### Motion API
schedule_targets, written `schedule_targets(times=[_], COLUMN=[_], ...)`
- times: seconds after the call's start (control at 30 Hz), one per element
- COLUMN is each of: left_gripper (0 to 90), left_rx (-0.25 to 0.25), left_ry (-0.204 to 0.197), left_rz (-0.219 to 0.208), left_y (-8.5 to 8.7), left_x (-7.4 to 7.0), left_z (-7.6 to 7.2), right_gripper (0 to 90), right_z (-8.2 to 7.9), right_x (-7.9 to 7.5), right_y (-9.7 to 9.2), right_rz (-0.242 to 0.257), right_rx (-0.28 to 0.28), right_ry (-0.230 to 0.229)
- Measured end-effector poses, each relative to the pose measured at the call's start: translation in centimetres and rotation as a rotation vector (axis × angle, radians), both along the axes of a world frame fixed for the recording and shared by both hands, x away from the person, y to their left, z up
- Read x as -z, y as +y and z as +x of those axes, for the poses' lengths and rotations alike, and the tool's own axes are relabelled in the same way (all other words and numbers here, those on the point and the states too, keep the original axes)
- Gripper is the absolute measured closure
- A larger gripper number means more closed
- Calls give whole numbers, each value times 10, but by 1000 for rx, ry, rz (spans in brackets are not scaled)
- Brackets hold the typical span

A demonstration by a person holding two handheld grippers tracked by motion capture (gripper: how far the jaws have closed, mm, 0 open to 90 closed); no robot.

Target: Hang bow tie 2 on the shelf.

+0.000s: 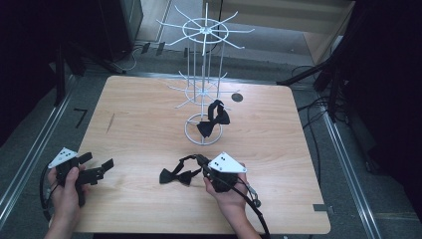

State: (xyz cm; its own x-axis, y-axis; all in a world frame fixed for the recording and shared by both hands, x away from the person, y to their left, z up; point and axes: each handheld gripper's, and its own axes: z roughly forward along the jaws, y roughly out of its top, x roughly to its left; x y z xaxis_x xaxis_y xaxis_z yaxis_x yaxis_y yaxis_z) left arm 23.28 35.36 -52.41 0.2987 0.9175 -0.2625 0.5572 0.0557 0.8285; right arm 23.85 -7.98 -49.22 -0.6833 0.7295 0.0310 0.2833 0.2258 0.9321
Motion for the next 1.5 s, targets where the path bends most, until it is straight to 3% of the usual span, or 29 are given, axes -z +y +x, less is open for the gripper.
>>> schedule_targets(times=[0.9,1.5], left_gripper=[14,14], left_rx=[-1,-3], left_ry=[1,0], left_rz=[-1,-3], left_y=[0,0], left_x=[0,0], left_z=[0,0], right_gripper=[897,897], right_z=[3,9], right_x=[-35,-57], right_y=[-19,-21], right_rz=[66,97], right_rx=[49,62], right_ry=[-98,-141])
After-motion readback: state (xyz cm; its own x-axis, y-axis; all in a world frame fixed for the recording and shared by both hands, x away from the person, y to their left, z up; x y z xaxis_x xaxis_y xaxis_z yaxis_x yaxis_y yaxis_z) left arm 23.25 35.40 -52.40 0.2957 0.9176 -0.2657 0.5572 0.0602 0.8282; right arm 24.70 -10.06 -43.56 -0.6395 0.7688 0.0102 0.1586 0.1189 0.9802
